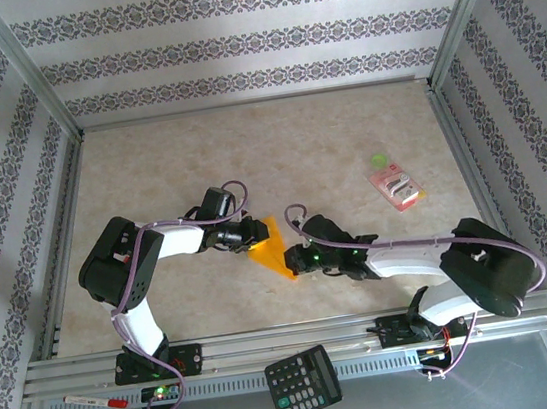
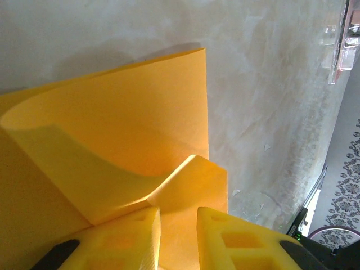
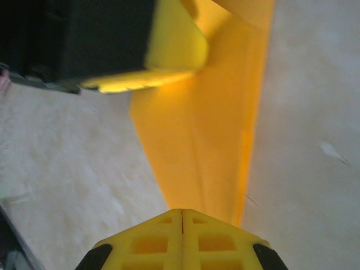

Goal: Fold a paper plane with a square sheet of paper (pick it up from the middle)
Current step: Fourth fold the wing at the center of the table.

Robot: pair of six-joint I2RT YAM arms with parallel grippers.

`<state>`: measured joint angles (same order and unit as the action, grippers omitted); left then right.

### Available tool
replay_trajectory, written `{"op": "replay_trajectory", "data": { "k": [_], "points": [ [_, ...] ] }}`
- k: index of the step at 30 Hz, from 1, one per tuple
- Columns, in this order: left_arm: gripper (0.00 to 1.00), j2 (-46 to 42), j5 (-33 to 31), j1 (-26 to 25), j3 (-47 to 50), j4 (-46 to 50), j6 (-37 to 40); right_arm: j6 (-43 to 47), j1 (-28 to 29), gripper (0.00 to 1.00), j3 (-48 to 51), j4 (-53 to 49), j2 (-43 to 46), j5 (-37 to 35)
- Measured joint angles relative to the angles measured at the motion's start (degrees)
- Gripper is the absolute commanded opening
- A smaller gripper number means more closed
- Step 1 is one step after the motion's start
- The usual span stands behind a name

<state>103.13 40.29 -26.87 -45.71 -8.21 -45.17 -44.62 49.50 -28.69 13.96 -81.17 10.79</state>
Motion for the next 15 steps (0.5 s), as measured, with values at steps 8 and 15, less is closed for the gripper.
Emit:
{"op": "replay_trajectory", "data": {
  "k": [8, 15],
  "points": [
    [0.25, 0.00, -0.44, 0.00, -0.61, 1.20, 0.20, 0.02, -0.02, 0.01, -1.57, 2.23, -7.52, 1.55],
    [0.30, -0.50, -0.90, 0.00, -1.51, 3.15, 0.22, -0.24, -0.02, 0.00, 1.31, 7.74, -8.59, 1.79]
  ]
}}
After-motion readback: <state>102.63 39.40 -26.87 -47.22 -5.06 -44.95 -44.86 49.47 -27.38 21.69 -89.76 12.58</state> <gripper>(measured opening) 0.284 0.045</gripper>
